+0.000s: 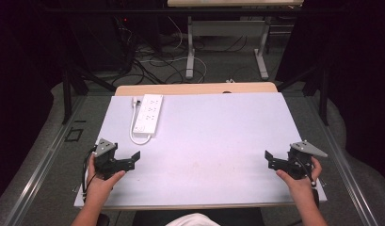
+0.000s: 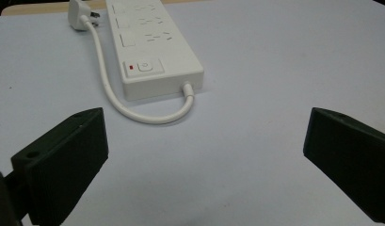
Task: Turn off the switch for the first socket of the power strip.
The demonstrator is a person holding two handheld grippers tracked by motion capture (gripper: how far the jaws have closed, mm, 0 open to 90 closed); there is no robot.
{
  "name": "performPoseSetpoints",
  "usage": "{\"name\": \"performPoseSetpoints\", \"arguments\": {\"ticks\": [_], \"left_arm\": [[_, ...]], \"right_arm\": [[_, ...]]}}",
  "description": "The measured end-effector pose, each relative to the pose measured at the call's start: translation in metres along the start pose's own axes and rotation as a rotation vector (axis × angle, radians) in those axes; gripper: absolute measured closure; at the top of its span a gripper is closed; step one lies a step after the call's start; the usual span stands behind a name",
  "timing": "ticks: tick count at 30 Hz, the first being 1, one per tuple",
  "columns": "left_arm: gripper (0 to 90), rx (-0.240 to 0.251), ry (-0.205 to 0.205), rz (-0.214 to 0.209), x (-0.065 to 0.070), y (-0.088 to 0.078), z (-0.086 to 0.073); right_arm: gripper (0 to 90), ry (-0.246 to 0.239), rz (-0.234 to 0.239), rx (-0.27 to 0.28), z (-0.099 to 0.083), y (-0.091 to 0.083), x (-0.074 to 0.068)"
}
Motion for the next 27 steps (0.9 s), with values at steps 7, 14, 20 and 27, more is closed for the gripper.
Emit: {"name": "performPoseSetpoints", "arguments": {"ticks": [7,14,20,27], "left_arm": [[1.1,-0.005,0.012,0.007,0.001,0.001,0.0],[2.4,-0.002,0.007,0.003,0.003,-0.001,0.001],[3.7,0.005,-0.007,0.0,0.004,-0.004,0.008],[5.3,0.017,-0.01,0.002,0.007,-0.006,0.018]], "right_arm": [[0.0,-0.022,0.042,0.017,-0.002,-0.002,-0.006],[0.9,-0.044,0.054,0.009,-0.003,0.001,-0.011],[0.9,-0.045,0.053,0.005,-0.003,0.003,-0.013],[1.2,-0.037,0.052,0.012,-0.003,0.004,-0.011]]}}
Point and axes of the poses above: each handheld gripper's, and its own axes: y roughly forward along the jaws, z roughly out of its top, x roughly to its right, the point moved 6 cm from there along y, roughly forward along the jaws, and after that the axes turned 3 degrees about z, right-handed, at the moved point
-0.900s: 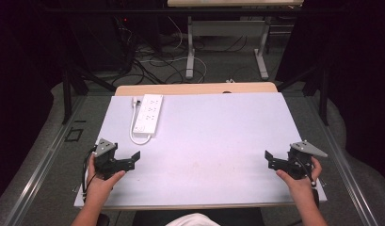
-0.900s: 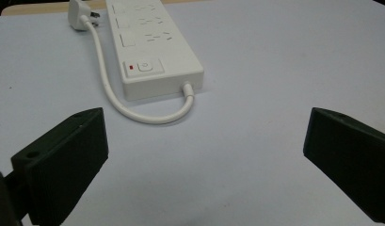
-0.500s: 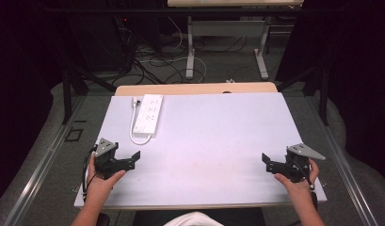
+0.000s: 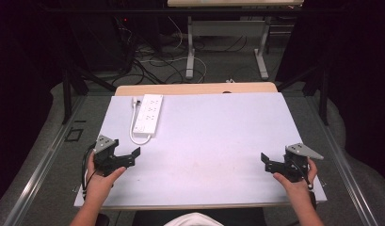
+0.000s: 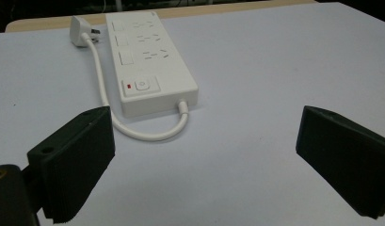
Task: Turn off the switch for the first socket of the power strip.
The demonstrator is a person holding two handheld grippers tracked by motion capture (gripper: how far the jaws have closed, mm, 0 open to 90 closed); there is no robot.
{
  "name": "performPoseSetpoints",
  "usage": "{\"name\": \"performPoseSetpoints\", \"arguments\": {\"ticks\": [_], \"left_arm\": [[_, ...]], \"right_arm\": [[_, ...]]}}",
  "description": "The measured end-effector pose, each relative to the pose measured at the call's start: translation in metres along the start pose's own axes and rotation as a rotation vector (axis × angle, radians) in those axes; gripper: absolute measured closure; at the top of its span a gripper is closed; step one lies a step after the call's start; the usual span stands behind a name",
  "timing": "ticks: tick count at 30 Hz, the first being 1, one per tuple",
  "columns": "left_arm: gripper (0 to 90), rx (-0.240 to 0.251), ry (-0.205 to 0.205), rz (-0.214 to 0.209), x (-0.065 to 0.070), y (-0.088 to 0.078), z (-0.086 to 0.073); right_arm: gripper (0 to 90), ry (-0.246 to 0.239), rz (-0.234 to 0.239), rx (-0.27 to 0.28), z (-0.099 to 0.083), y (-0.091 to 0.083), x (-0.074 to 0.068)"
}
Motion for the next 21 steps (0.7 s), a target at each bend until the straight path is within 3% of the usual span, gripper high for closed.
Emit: {"name": "performPoseSetpoints", "arguments": {"ticks": [11,16,17,21], "left_arm": [[15.4,0.001,-0.032,0.018,-0.006,-0.002,0.014],[16.0,-0.006,-0.029,0.026,-0.01,-0.003,0.02],[16.1,-0.008,-0.032,0.028,-0.011,-0.003,0.021],[16.8,-0.01,-0.038,0.019,-0.013,-0.004,0.026]], "right_arm": [[1.4,-0.006,-0.007,-0.003,-0.001,0.003,0.001],[1.3,-0.018,-0.001,-0.023,-0.002,0.004,-0.001],[1.1,-0.024,-0.007,0.01,0.0,0.007,0.0],[1.0,-0.03,0.009,-0.017,-0.001,0.007,-0.003]]}}
Point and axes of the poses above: each handheld gripper's, and its own axes: y roughly forward along the jaws, z roughly out of its top, x roughly to its right, the point moved 6 cm from there along y, roughly forward along the jaws, and after that the axes turned 3 degrees about z, right-handed, at the moved point
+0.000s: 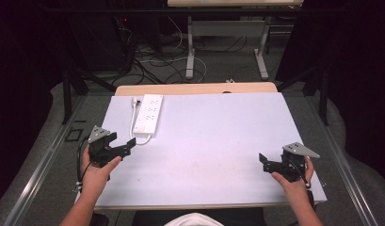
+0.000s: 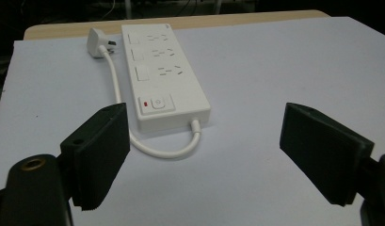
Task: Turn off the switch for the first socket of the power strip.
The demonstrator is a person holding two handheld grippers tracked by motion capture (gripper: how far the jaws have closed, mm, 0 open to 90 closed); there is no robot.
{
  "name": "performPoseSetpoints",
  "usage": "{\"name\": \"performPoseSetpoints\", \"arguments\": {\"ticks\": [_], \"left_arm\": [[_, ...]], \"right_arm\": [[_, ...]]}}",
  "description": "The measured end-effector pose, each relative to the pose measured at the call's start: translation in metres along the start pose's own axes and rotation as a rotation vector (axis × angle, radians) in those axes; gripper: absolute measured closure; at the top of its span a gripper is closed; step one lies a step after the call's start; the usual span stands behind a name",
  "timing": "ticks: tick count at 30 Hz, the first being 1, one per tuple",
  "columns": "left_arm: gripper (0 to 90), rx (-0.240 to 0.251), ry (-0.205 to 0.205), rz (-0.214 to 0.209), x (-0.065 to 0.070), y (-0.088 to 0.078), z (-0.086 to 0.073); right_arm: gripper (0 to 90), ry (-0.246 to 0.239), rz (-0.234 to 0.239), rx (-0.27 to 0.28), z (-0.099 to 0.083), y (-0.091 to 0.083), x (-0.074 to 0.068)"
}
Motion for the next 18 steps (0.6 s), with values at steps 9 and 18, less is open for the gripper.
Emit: {"name": "performPoseSetpoints", "arguments": {"ticks": [9,18], "left_arm": [[22.4,-0.013,0.03,0.015,-0.002,0.0,0.01],[26.9,-0.022,0.044,0.012,-0.003,0.003,0.02]], "right_arm": [[1.1,0.003,0.003,0.003,0.0,0.002,-0.001],[1.5,0.009,0.016,-0.006,0.0,0.002,-0.002]]}}
Point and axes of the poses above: each handheld gripper's, and its own axes: y roughly forward along the jaws, z roughly out of its top, x roughly to its right, the point moved 6 cm from there along y, roughly forward along the jaws, and after that the axes turned 3 degrees about z, right-handed, at the moved point
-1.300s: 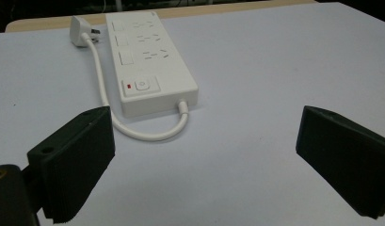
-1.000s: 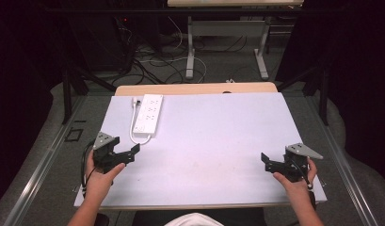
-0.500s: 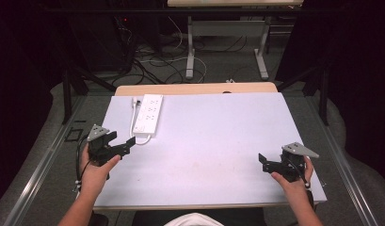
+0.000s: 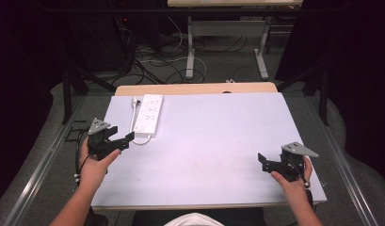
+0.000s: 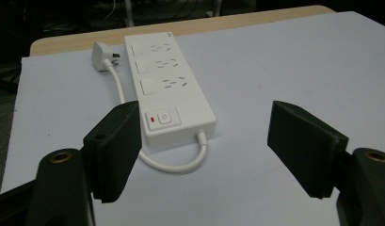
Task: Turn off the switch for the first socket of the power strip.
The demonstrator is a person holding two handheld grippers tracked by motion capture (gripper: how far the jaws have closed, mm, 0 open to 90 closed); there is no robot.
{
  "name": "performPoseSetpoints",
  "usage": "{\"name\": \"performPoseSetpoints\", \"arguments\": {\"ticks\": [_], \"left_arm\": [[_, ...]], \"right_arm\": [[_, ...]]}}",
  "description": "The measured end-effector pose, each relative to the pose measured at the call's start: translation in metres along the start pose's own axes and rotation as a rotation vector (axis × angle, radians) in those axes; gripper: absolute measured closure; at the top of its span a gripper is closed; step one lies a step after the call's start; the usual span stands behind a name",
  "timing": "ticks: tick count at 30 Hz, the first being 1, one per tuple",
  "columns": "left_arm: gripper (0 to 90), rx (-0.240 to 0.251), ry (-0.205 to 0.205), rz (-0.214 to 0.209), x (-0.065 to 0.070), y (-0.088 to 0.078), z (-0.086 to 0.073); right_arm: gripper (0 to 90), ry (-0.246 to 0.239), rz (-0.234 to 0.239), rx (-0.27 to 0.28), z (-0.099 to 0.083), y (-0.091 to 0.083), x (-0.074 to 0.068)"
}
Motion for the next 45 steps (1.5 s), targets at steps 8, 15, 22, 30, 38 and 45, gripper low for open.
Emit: {"name": "performPoseSetpoints", "arguments": {"ticks": [8,15,22,30,38,45], "left_arm": [[26.9,0.01,-0.009,0.014,-0.002,0.003,0.01],[26.9,0.011,-0.022,0.016,-0.003,0.004,0.019],[27.6,0.006,-0.025,0.015,-0.002,0.007,0.028],[30.9,-0.015,-0.022,0.002,0.002,0.016,0.034],[33.8,-0.043,-0.006,-0.014,0.006,0.024,0.038],[35.3,-0.061,-0.008,-0.01,0.006,0.029,0.042]], "right_arm": [[2.3,0.0,-0.013,0.003,0.0,0.0,0.001],[2.4,-0.003,-0.009,-0.005,-0.001,0.0,0.001],[2.5,-0.005,-0.011,-0.015,-0.001,-0.001,0.001],[3.2,-0.008,-0.009,-0.004,-0.002,0.001,0.002],[3.9,-0.003,-0.008,-0.016,-0.002,0.0,0.003],[4.3,0.002,-0.009,-0.004,-0.002,0.002,0.003]]}}
Point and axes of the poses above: each handheld gripper's, and its own axes: y roughly forward along the jaws, z roughly out of its top, x roughly to its right, the point moved 6 cm from there along y, roughly forward along the jaws, and after that the axes turned 3 degrees about z, right-handed, at the moved point
